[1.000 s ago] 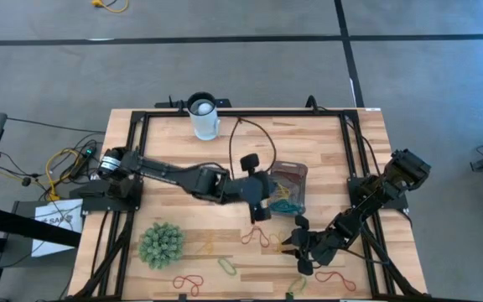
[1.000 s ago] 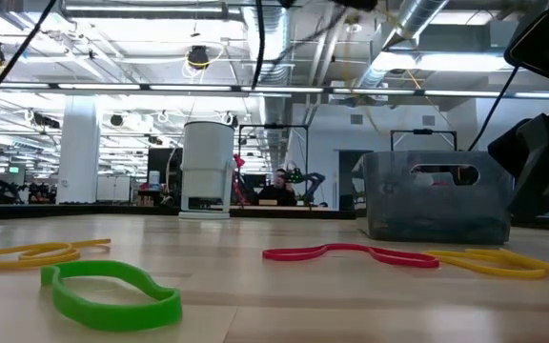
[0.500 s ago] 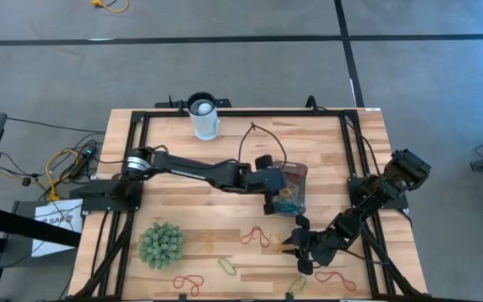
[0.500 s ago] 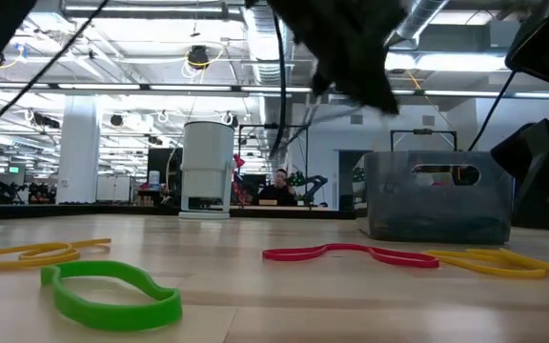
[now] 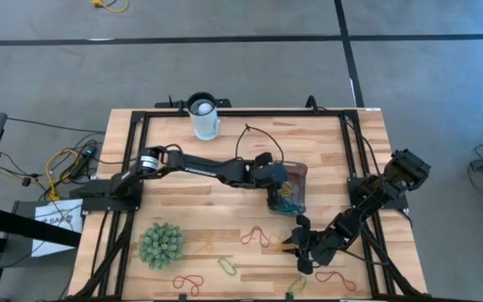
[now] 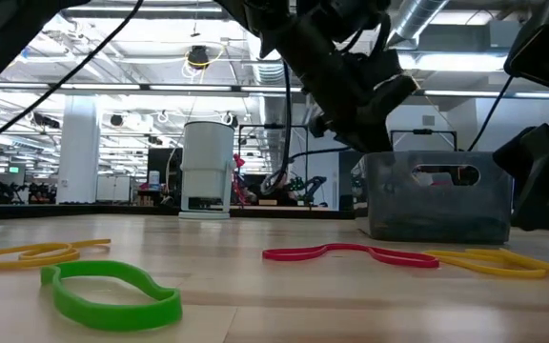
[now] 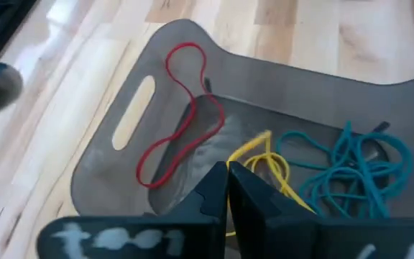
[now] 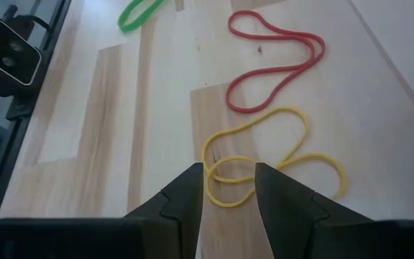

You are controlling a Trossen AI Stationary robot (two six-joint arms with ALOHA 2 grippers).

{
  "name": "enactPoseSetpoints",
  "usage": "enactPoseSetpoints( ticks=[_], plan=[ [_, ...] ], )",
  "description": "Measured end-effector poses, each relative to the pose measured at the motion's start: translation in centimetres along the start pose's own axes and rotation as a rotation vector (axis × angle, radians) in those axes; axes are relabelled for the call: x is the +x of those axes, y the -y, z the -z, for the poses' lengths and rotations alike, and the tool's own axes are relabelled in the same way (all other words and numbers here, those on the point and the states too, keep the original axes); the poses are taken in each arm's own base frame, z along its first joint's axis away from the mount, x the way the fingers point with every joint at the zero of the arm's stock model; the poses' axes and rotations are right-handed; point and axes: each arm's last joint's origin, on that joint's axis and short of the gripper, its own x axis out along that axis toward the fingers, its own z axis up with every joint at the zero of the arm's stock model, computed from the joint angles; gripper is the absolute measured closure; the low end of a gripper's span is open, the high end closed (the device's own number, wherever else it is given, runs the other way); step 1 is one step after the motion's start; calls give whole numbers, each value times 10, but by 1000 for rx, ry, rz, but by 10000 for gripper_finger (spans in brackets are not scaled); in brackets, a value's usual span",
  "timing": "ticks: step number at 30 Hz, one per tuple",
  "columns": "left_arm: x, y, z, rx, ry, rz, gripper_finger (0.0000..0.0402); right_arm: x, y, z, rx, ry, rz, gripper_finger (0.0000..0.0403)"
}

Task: Pick and place items into bin
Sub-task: Put the yellow rubber band into the black bin

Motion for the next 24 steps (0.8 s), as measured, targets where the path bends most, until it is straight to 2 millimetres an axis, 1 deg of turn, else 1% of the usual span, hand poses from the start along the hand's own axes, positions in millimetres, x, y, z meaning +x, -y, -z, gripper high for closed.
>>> enactPoseSetpoints(
  ticks=[2,6,12,15,20,24],
  plan=[
    [0,-3,-2,-7,-2,47,401,0,0,0,0,0,0,283],
    [0,-3,-4,-21,-18,211,401,0,0,0,0,0,1,283],
    [-1,-4,1,-4,-64,207,401,0,0,0,1,0,1,283],
    [0,-5,3,-2,-84,202,395,0,0,0,1,0,0,283],
    [0,-7,5,0,-106,190,368,0,0,0,2,1,2,283],
    [-1,-4,5,2,-112,250,340,0,0,0,1,1,2,283]
  ],
)
